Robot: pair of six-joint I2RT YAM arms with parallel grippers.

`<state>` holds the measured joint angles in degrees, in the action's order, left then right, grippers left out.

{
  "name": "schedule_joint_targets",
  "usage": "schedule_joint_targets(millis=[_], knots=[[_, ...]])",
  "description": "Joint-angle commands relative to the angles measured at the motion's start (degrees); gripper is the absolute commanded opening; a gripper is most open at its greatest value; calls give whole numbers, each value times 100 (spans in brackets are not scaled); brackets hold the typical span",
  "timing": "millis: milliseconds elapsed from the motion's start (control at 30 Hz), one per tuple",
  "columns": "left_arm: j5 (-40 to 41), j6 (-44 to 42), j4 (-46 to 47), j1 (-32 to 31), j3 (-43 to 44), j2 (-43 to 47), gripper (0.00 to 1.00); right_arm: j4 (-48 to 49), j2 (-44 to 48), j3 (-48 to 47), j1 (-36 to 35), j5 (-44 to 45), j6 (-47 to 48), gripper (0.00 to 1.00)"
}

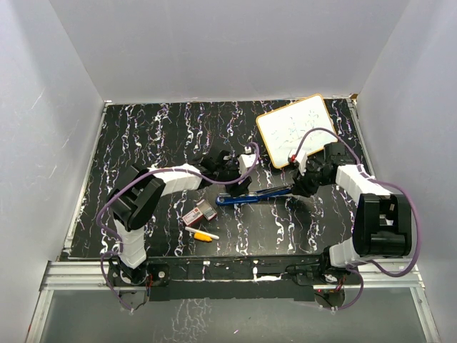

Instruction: Load the staples into the stapler

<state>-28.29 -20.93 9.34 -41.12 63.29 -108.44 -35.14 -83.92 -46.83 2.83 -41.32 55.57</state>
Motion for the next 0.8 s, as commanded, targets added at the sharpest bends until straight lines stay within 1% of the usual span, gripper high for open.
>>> schedule_joint_targets(millis=[0, 167, 467, 767], knots=[[202, -202, -194, -82, -323, -55, 60, -301, 345, -435, -30, -723, -113, 9], [239, -248, -98, -131, -532, -7, 60, -385, 494, -581, -239, -709, -279, 9], [331, -333, 160, -221, -944, 152, 59, -147, 786, -668, -1140, -445, -838, 9], [286, -324, 424, -245, -1227, 257, 59, -143, 869, -1041, -1728, -534, -1281, 9]])
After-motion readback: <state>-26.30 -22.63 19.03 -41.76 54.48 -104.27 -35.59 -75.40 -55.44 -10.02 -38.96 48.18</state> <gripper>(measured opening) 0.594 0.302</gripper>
